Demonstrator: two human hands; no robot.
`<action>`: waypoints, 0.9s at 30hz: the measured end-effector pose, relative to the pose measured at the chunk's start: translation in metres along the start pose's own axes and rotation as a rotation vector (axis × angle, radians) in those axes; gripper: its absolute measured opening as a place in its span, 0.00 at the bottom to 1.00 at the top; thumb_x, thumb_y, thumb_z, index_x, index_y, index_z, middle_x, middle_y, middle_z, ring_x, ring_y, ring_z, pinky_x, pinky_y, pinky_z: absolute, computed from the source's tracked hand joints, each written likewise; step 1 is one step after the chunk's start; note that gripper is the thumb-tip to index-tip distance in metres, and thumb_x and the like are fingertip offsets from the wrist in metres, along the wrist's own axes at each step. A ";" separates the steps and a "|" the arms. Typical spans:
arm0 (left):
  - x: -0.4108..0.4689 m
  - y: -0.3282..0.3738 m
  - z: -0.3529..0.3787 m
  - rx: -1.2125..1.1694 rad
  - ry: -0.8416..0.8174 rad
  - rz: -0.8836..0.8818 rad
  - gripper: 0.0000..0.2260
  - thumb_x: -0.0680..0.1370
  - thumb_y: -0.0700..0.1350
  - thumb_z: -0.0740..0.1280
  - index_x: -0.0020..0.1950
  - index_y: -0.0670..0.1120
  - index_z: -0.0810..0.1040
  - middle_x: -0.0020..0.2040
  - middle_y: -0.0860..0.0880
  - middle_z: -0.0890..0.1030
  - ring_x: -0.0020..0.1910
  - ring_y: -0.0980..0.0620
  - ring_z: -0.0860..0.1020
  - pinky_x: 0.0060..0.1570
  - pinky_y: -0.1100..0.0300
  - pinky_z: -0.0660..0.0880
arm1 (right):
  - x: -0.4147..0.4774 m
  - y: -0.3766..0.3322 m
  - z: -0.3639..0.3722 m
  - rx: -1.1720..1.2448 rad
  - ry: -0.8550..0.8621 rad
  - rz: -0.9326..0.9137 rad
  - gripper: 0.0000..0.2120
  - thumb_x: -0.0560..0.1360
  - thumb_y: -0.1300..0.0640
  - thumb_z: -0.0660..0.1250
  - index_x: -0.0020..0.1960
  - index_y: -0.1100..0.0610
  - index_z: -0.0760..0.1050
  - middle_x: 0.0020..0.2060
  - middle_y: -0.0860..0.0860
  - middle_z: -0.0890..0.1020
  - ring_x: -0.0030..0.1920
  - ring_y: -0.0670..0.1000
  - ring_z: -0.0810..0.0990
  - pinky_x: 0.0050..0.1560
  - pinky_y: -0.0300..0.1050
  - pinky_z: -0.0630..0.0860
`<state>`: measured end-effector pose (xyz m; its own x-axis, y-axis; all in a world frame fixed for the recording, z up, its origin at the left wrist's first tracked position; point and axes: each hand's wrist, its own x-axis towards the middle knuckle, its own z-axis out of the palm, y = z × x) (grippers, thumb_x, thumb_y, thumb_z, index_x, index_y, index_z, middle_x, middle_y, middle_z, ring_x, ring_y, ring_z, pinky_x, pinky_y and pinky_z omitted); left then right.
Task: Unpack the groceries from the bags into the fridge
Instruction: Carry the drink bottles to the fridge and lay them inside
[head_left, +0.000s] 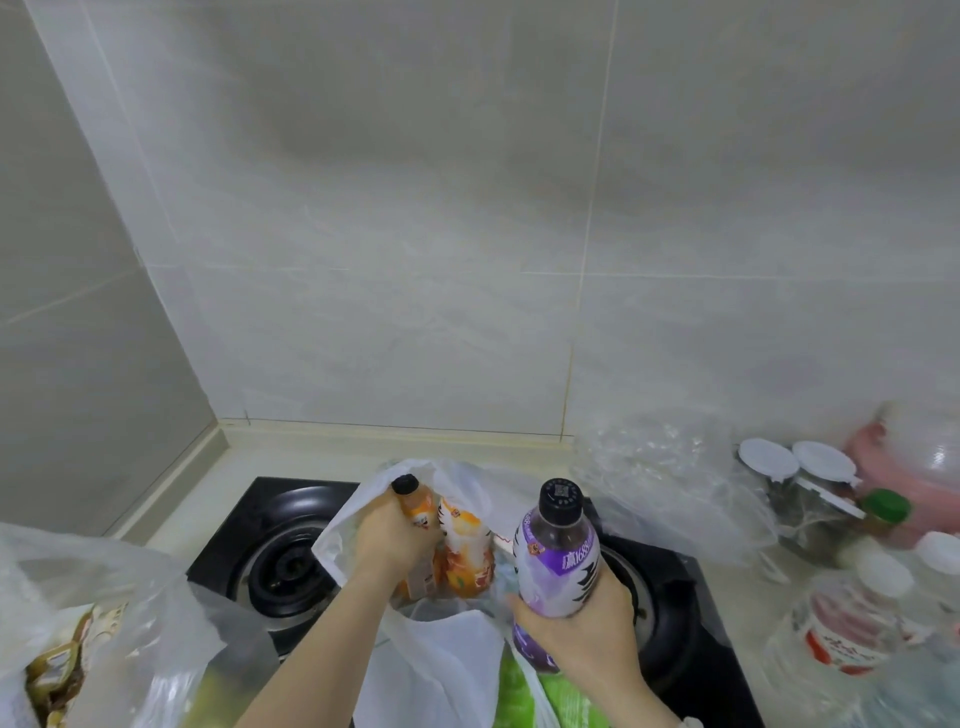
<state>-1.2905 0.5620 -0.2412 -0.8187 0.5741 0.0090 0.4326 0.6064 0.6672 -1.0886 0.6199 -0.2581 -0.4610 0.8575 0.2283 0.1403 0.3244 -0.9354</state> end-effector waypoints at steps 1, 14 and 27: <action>0.000 -0.001 -0.001 0.029 -0.003 0.013 0.07 0.71 0.44 0.67 0.33 0.48 0.72 0.32 0.50 0.78 0.35 0.49 0.77 0.32 0.61 0.71 | 0.001 0.000 -0.001 -0.003 0.005 -0.019 0.30 0.53 0.57 0.83 0.50 0.42 0.73 0.42 0.37 0.81 0.45 0.33 0.78 0.41 0.26 0.75; -0.035 -0.019 -0.006 0.413 -0.125 0.407 0.30 0.62 0.61 0.72 0.61 0.57 0.70 0.58 0.58 0.75 0.57 0.54 0.74 0.52 0.61 0.72 | 0.015 0.002 0.010 -0.010 0.089 -0.042 0.35 0.53 0.55 0.84 0.56 0.50 0.73 0.45 0.39 0.78 0.45 0.38 0.76 0.44 0.27 0.68; -0.152 0.059 -0.113 -0.560 0.357 0.462 0.24 0.54 0.47 0.74 0.48 0.53 0.74 0.43 0.63 0.81 0.40 0.64 0.80 0.38 0.74 0.73 | 0.026 -0.092 -0.024 -0.009 -0.069 -0.397 0.32 0.51 0.55 0.84 0.48 0.41 0.72 0.43 0.32 0.80 0.41 0.36 0.80 0.35 0.23 0.72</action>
<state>-1.1835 0.4487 -0.1189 -0.7159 0.4316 0.5488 0.5806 -0.0687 0.8113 -1.0920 0.6218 -0.1600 -0.5384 0.6361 0.5528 -0.0535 0.6289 -0.7757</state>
